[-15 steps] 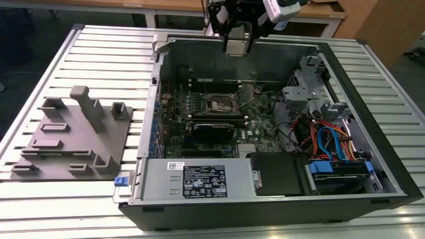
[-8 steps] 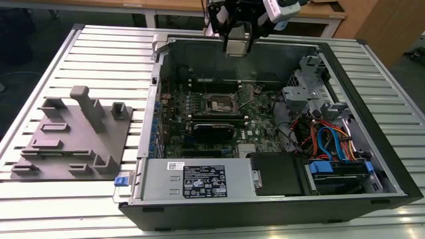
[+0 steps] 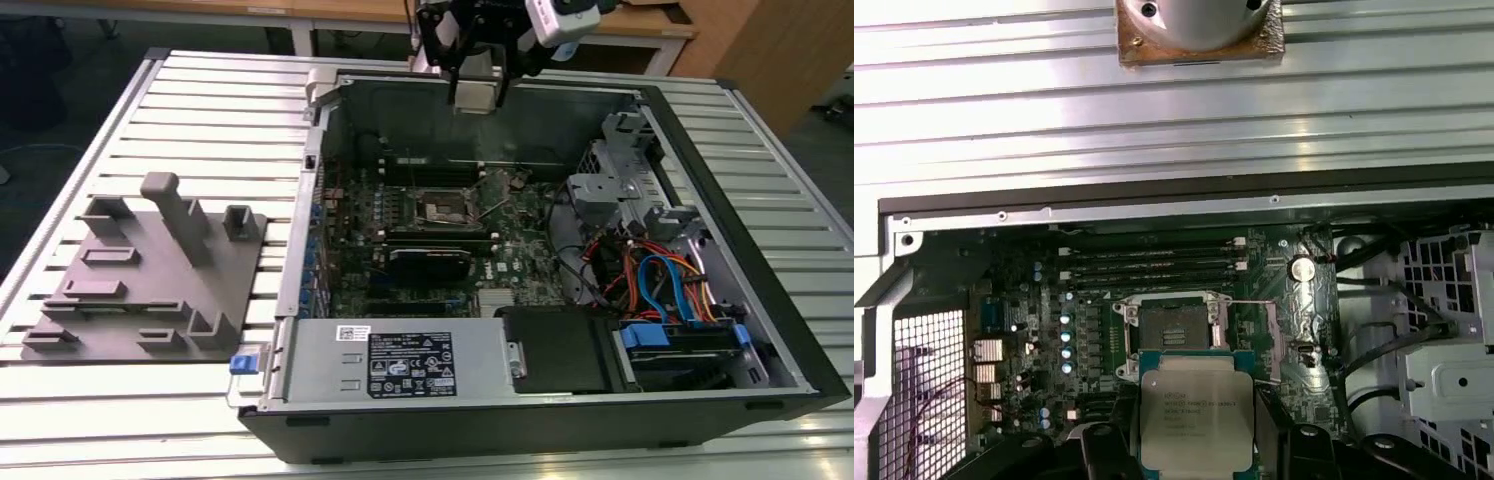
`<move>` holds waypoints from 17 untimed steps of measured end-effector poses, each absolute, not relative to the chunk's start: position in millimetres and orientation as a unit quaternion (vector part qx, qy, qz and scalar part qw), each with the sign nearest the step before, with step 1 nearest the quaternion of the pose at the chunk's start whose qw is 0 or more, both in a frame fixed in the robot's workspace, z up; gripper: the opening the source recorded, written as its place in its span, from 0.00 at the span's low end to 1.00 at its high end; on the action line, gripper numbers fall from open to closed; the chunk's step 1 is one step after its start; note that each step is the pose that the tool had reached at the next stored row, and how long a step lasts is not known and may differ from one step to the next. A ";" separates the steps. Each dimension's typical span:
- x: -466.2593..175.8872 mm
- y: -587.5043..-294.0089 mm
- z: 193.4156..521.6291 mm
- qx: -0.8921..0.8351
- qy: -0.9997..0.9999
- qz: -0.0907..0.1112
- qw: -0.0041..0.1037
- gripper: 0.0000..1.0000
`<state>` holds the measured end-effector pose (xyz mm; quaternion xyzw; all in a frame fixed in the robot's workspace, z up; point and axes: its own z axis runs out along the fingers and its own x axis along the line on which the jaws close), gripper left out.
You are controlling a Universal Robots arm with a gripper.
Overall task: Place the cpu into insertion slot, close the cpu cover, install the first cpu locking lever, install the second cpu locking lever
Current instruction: 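Place the cpu into insertion slot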
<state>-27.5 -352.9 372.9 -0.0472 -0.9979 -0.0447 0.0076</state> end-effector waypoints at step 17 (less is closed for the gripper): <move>-27.5 -352.9 372.0 -0.086 -0.995 -0.045 0.006 0.54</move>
